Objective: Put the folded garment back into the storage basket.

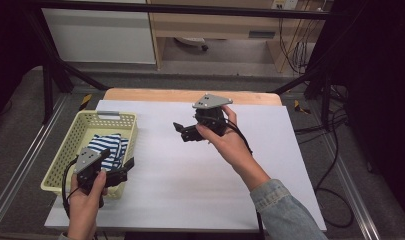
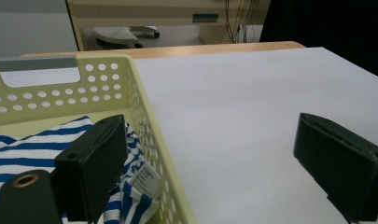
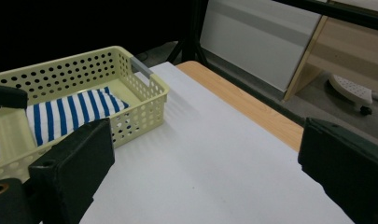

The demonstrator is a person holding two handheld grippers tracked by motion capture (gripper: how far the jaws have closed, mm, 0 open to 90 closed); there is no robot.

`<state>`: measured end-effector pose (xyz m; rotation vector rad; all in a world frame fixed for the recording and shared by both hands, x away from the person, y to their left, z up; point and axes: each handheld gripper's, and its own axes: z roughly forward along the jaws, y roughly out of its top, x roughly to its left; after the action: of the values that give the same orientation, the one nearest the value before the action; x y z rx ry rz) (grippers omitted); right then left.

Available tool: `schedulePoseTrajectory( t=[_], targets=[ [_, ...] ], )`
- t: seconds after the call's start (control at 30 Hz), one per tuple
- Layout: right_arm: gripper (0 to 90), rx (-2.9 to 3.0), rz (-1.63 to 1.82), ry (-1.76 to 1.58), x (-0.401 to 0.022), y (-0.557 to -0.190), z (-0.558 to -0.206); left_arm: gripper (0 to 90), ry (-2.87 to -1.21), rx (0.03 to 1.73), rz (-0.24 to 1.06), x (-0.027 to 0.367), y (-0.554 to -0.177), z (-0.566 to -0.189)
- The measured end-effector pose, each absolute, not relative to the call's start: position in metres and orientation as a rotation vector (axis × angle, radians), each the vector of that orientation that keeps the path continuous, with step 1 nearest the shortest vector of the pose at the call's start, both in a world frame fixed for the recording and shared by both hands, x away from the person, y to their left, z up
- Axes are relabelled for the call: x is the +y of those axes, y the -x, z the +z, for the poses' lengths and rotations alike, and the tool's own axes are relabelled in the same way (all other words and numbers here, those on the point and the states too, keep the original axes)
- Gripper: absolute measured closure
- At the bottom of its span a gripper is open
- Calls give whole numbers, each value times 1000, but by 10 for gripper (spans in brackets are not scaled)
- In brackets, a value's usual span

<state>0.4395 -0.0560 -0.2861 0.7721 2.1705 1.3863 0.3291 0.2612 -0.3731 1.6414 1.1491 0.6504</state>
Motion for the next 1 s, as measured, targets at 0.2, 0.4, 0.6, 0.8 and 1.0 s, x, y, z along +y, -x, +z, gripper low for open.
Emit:
schedulePoseTrajectory(
  t=[0.2,0.4,0.6,0.8,1.0],
  targets=[
    [24,2137,1432,-764,-63,-437,-279,70,-1623,1171,640,264,-329,-375],
    [24,2103,1449,-809,-72,-439,-276,70,-1628,1178,627,264,-330,-378],
    [20,2078,1450,-826,-83,-439,-271,70,-1635,1179,625,263,-329,-380],
    [19,2042,1453,-845,-99,-439,-267,70,-1642,1176,618,261,-329,-382],
    [15,2011,1444,-841,-116,-438,-264,71,-1640,1178,617,260,-329,-386]
  ],
)
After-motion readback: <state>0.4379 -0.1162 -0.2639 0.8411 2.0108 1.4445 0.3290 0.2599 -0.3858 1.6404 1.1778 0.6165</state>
